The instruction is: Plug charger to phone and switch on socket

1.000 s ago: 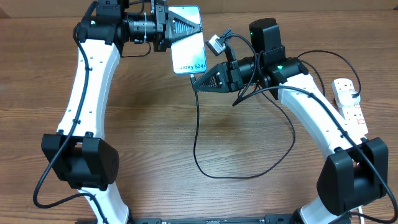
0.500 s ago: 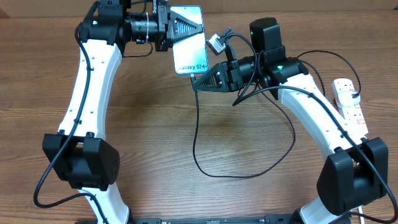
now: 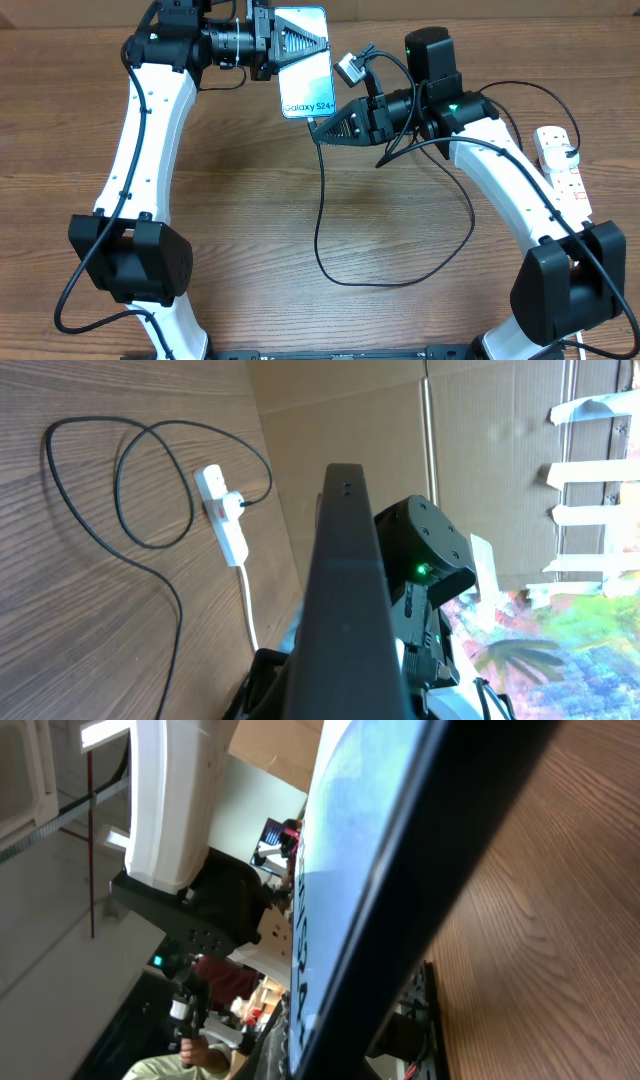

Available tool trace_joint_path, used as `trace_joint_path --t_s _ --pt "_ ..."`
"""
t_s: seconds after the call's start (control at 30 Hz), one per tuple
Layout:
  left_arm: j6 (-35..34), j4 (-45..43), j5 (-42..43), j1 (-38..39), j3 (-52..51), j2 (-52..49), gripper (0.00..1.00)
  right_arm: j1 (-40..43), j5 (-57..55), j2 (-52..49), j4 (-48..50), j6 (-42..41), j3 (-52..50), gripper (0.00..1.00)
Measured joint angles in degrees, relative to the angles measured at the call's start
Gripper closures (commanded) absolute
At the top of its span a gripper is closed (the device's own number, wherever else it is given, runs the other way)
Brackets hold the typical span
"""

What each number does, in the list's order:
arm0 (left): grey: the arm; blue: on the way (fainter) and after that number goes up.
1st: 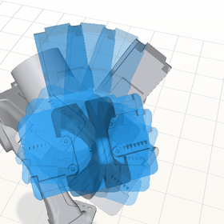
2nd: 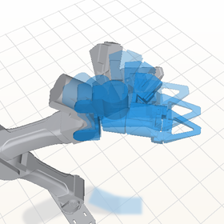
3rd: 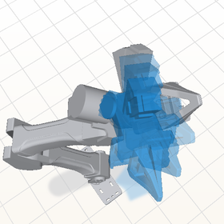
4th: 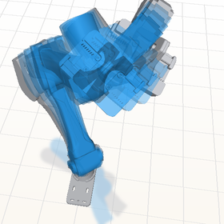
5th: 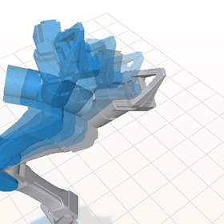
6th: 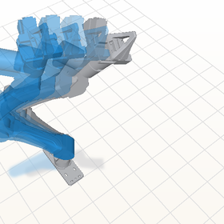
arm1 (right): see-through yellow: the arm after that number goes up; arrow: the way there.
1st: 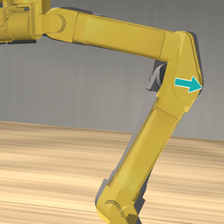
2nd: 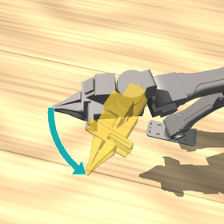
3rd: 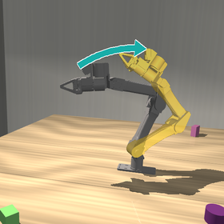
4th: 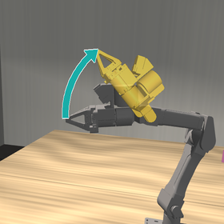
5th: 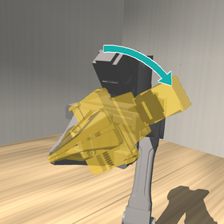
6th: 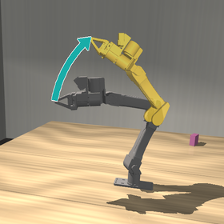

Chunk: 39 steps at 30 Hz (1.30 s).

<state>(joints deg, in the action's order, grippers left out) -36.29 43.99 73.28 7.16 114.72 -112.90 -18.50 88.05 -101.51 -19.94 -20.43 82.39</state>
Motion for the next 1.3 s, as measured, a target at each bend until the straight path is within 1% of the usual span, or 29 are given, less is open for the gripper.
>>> trace_joint_path --t_s 0.4,0.83,1.17,1.3 --pt "0.0 -0.8 0.0 0.0 0.0 0.0 0.96 0.0 -0.9 0.0 4.1 -6.6 0.0 0.96" --pt "0.0 -1.0 -1.2 -0.2 0.0 0.0 0.96 0.0 -3.0 0.0 4.9 -9.6 0.0 0.96" --pt "-0.5 -1.3 -0.8 -1.3 0.3 0.0 0.96 -1.1 -4.8 0.0 13.6 -17.3 -0.3 0.96" --pt "-0.7 -0.2 -0.9 -1.6 0.5 0.0 0.96 -1.5 -5.6 0.0 14.9 -19.7 -0.3 0.96"
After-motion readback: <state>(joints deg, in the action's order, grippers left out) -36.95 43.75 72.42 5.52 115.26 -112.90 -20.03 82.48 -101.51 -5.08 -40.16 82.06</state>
